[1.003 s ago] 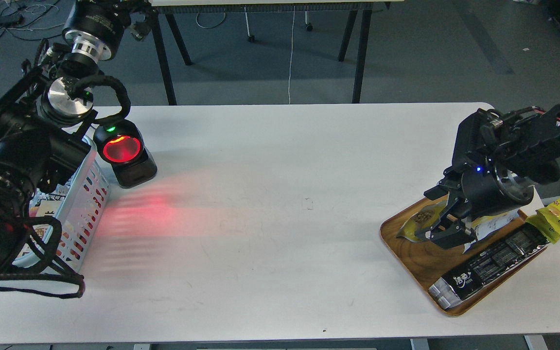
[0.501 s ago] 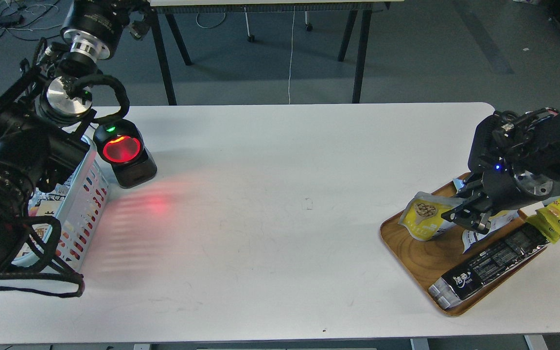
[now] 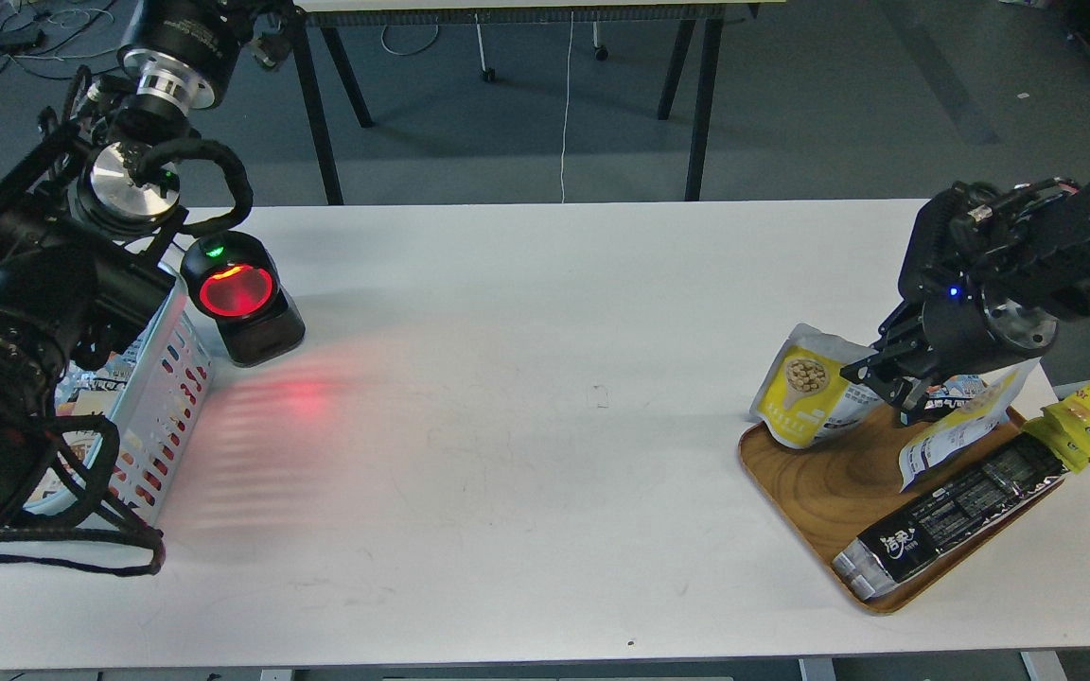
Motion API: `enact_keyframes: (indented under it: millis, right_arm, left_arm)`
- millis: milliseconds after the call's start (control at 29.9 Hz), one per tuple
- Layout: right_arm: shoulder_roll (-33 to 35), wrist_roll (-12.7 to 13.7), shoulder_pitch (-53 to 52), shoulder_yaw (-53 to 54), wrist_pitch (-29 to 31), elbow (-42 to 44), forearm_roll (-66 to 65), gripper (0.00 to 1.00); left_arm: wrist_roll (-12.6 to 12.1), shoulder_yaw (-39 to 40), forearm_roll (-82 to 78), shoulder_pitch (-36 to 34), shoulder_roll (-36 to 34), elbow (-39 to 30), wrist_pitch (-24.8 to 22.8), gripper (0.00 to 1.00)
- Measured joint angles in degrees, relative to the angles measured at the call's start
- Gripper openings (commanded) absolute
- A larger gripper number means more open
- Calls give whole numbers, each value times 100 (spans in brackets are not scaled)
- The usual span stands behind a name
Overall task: Scan snack and place in basket
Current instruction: 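Lift the yellow snack bag and carry it toward the table center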
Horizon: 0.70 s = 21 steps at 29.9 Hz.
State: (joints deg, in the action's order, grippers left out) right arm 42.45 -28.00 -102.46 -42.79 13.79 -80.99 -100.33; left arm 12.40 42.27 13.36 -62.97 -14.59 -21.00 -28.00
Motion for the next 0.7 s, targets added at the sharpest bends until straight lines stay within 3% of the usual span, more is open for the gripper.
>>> enact_keyframes:
  millis: [234,702]
  right_arm:
    - [-826,0,-615,86,-101,-219,716,0]
    - [-2757,1,-560,355,-454,566,981,0]
  left_arm:
    - [0,-6,0,0,2,8,0,99]
    - [0,-2,0,5,-3,9,0,99]
